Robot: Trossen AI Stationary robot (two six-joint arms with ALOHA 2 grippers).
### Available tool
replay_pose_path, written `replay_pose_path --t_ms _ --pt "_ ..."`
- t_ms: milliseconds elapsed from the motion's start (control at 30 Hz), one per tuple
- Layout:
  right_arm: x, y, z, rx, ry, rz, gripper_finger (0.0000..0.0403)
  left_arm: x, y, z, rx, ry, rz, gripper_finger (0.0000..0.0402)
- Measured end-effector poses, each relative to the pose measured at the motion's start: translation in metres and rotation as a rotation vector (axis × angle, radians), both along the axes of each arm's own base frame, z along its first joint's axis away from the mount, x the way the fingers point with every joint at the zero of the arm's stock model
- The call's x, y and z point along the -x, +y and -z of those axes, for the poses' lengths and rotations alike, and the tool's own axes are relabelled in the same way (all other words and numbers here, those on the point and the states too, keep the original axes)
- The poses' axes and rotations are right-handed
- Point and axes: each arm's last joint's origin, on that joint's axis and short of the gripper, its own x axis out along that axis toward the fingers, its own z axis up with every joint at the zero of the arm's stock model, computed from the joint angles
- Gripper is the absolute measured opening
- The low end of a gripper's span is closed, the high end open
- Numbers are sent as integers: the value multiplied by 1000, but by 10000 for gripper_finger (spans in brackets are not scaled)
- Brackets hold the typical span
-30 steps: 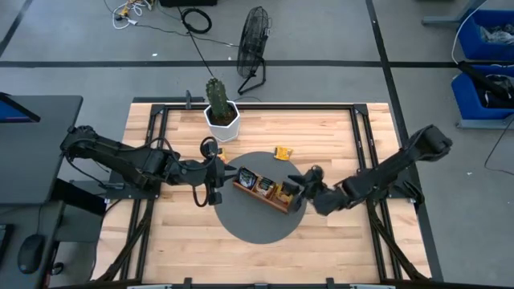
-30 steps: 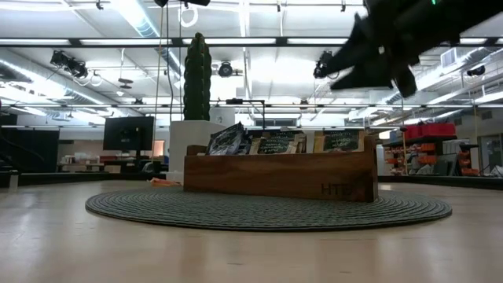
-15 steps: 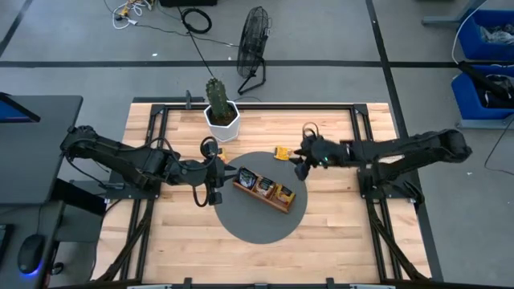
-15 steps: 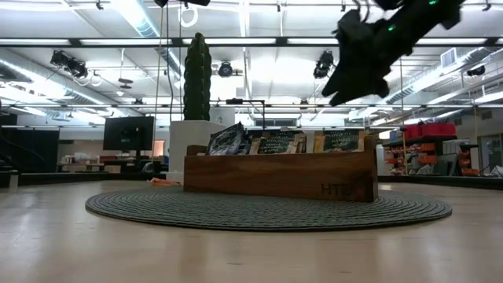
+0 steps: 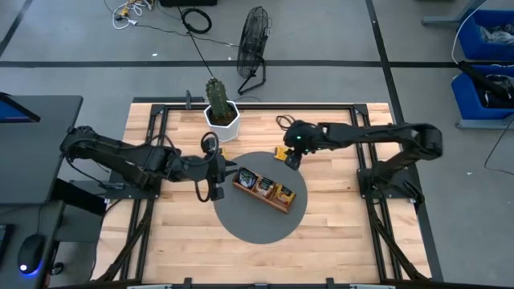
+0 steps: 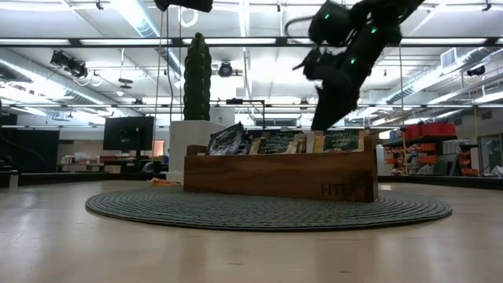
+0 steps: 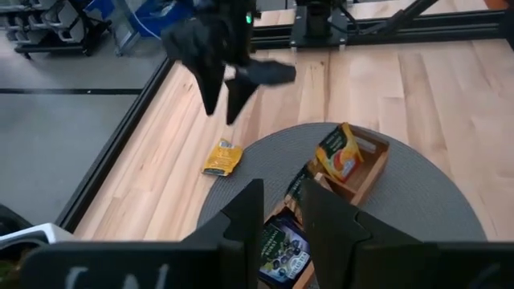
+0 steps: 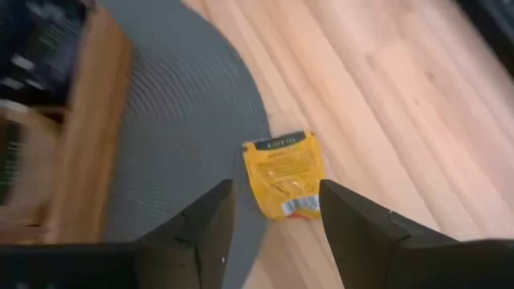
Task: Pick & Place Tea
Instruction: Put the orange tea bag into the right section of the wooden organizer
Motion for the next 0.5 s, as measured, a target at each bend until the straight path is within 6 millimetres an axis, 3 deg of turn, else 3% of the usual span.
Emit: replay_pose_path --t_ms 333,500 --pt "-36 -9 36 9 134 -145 251 0 1 0 1 -1 -5 87" --pt "-42 -11 55 28 205 -192 264 0 1 0 1 -1 -5 87"
